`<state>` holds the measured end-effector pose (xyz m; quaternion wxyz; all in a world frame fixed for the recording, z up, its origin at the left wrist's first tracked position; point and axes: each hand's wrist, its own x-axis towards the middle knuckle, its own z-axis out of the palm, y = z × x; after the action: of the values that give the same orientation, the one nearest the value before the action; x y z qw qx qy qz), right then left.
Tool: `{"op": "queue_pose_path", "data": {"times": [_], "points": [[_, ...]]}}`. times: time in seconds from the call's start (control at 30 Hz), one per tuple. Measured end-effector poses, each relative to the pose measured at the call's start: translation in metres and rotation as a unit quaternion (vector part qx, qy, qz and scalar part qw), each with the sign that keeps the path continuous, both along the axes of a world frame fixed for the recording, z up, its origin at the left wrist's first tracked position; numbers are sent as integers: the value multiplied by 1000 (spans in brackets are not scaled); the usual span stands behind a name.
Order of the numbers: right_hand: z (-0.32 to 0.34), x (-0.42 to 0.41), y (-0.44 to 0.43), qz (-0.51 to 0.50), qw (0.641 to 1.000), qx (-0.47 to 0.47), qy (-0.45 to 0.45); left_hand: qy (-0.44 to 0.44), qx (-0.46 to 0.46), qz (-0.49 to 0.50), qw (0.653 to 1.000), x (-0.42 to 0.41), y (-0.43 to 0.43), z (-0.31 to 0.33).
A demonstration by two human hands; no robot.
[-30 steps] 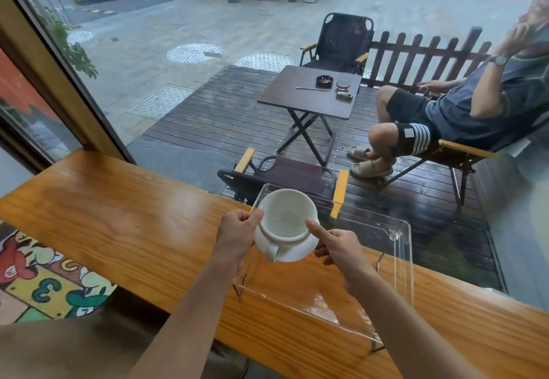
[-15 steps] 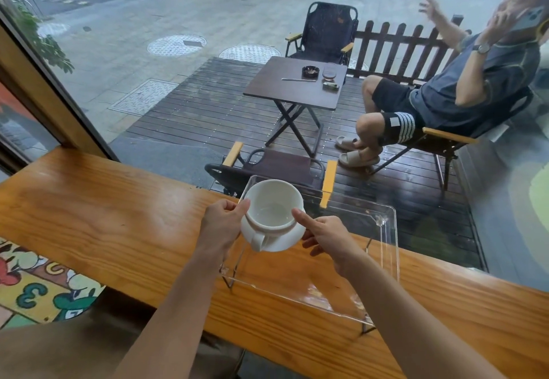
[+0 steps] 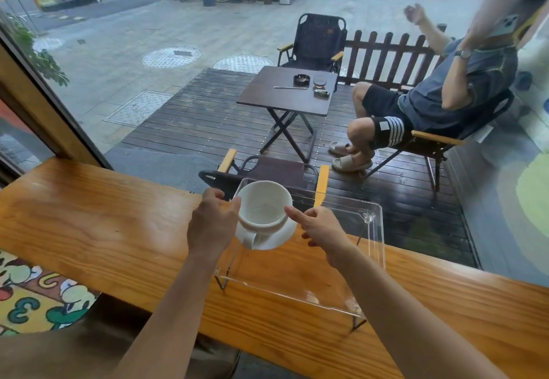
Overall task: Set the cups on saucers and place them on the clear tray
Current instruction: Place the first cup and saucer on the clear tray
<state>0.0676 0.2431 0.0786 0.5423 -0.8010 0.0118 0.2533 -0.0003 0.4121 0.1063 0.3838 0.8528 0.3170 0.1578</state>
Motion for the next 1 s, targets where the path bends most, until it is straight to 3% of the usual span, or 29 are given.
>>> {"op": "queue_pose_path", "data": {"times": [0.13, 0.33, 0.7, 1.0], "points": [[9, -4, -27, -1, 997, -9, -80, -55, 72, -68, 994, -1, -27, 13], [24, -12, -103, -15, 985, -66, -159, 1, 93, -221, 971, 6, -89, 9], [7, -55, -319, -201, 971, -90, -97, 31, 96, -407, 908, 36, -247, -13], [-17, -109, -472, -349, 929, -113, -43, 64, 103, -518, 847, 48, -393, -35]]}}
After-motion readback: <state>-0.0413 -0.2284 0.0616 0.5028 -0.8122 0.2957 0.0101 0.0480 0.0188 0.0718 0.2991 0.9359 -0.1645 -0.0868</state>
